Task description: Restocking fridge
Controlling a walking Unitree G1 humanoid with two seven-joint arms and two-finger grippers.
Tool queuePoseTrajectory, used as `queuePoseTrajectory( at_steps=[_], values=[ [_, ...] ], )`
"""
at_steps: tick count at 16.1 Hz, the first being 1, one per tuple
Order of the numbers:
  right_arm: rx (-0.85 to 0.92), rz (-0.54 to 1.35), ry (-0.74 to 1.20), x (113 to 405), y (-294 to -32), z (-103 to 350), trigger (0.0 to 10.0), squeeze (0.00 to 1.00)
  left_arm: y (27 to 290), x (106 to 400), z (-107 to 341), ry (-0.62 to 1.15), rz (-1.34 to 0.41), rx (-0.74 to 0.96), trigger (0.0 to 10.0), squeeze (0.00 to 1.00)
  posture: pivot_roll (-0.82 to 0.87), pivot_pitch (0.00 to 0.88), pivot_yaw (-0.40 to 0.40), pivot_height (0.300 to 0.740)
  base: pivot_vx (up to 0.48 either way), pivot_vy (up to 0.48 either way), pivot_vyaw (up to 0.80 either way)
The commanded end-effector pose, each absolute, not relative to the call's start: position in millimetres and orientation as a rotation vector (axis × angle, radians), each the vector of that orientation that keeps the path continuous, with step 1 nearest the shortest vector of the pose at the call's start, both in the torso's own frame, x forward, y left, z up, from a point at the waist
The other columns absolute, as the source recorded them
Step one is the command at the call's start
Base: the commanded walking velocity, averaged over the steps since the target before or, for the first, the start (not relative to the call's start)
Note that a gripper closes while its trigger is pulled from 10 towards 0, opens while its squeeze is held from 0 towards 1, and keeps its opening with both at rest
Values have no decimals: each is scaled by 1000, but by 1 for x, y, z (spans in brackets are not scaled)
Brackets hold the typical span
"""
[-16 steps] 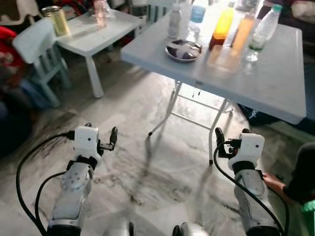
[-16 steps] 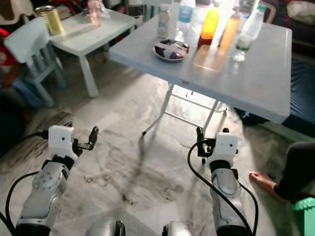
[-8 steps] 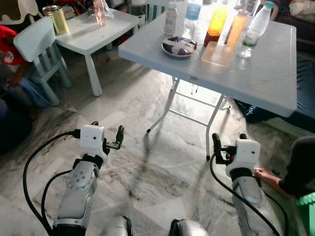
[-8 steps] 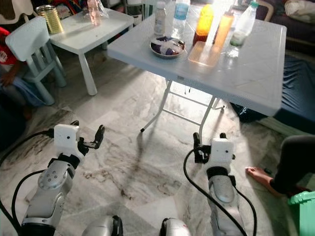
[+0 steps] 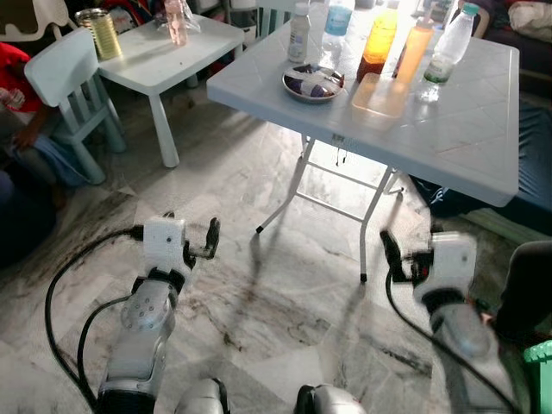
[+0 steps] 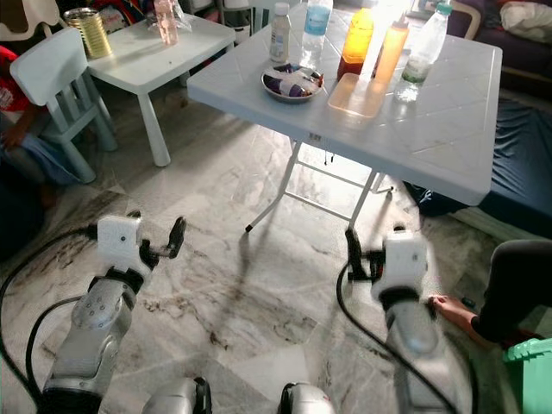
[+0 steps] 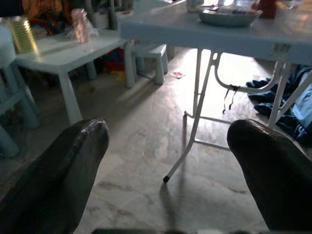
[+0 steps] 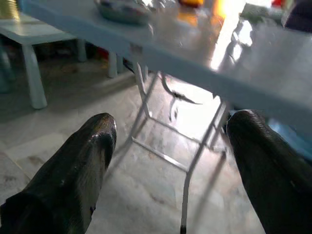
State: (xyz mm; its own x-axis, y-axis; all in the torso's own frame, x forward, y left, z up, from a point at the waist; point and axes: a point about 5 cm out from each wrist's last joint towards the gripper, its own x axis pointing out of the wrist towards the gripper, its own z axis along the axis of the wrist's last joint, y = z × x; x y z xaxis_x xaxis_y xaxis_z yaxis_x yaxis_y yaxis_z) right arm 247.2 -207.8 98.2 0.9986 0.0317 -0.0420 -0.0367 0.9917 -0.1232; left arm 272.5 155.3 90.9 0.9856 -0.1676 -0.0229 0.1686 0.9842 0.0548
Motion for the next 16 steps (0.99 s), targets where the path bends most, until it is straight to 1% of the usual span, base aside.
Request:
queuePoseTrajectory(
  at_steps=[1, 4, 5, 6, 8, 9, 10, 12, 13, 16],
  values=[
    [-144, 77, 26, 249, -204, 106, 10000, 0, 153, 274, 92, 13, -223, 91, 10000, 0, 13, 65, -13, 740, 0, 0, 0],
    [-165, 115, 56, 250, -196, 100, 10000, 0, 156, 266, 90, 39, -300, 130, 10000, 0, 31, 34, -36, 740, 0, 0, 0],
    [-118, 91, 81, 247, -191, 90, 10000, 0, 153, 257, 83, 54, -353, 163, 10000, 0, 46, 0, -56, 740, 0, 0, 0],
    [-97, 83, 86, 247, -189, 88, 10000, 0, 152, 256, 81, 57, -360, 169, 10000, 0, 52, 0, -59, 740, 0, 0, 0],
    [-113, -13, 50, 253, -187, 86, 10000, 0, 150, 261, 82, 35, -310, 160, 10000, 0, 63, 0, -54, 740, 0, 0, 0],
    [-90, -80, 65, 256, -187, 82, 10000, 0, 153, 267, 85, 20, -242, 152, 10000, 0, 60, 0, -43, 740, 0, 0, 0],
    [-72, -110, 77, 259, -187, 79, 10000, 0, 155, 270, 84, 27, -209, 133, 10000, 0, 52, 5, -26, 740, 0, 0, 0],
    [-65, -109, 80, 261, -184, 76, 10000, 0, 160, 273, 82, 28, -175, 160, 10000, 0, 56, 13, -22, 740, 0, 0, 0],
    [-64, -115, 96, 257, -184, 69, 10000, 0, 164, 272, 78, 46, -143, 141, 10000, 0, 61, 6, -30, 740, 0, 0, 0],
    [-82, -96, 97, 261, -178, 63, 10000, 0, 172, 274, 77, 49, -146, 170, 10000, 0, 75, 15, -30, 740, 0, 0, 0]
  ],
)
